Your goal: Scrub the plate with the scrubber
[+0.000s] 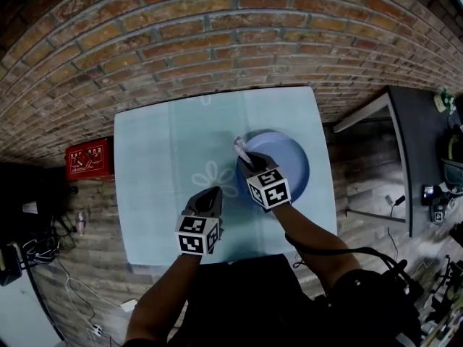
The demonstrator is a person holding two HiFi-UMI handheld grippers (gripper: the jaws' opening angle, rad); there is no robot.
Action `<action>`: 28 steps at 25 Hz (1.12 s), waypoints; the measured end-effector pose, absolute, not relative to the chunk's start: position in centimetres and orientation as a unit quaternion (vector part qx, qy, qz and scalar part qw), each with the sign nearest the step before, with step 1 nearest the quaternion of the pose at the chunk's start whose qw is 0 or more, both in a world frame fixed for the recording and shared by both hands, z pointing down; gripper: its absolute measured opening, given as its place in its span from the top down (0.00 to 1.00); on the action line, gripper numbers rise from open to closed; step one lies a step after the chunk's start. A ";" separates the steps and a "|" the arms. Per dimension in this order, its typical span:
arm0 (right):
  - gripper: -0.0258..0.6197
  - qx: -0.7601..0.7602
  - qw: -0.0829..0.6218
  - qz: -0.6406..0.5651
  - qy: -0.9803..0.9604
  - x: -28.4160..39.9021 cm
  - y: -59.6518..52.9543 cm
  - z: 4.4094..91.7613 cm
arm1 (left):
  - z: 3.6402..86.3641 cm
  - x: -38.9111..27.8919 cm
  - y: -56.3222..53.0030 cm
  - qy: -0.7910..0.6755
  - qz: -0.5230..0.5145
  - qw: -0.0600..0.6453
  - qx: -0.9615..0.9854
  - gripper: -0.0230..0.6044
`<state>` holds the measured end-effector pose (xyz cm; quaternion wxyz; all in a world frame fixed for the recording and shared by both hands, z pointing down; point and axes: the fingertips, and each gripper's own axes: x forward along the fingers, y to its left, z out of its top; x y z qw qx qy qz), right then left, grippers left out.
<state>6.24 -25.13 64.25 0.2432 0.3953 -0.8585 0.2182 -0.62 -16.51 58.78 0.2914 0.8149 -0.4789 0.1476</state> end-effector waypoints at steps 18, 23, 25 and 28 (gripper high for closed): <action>0.85 0.415 0.205 0.268 -0.845 5.1 -22.4 63.7 | 57.6 -1.9 -15.0 -0.468 0.144 0.279 0.826 0.95; 0.85 0.418 0.194 0.303 -0.834 5.5 -22.3 63.3 | 57.1 -2.1 -14.9 -0.465 0.143 0.274 0.829 0.95; 0.85 0.421 0.185 0.316 -0.830 5.5 -21.8 63.3 | 56.9 -1.9 -14.7 -0.461 0.143 0.272 0.832 0.95; 0.85 0.419 0.187 0.314 -0.831 5.3 -20.8 63.7 | 56.7 -1.5 -14.3 -0.454 0.143 0.270 0.837 0.95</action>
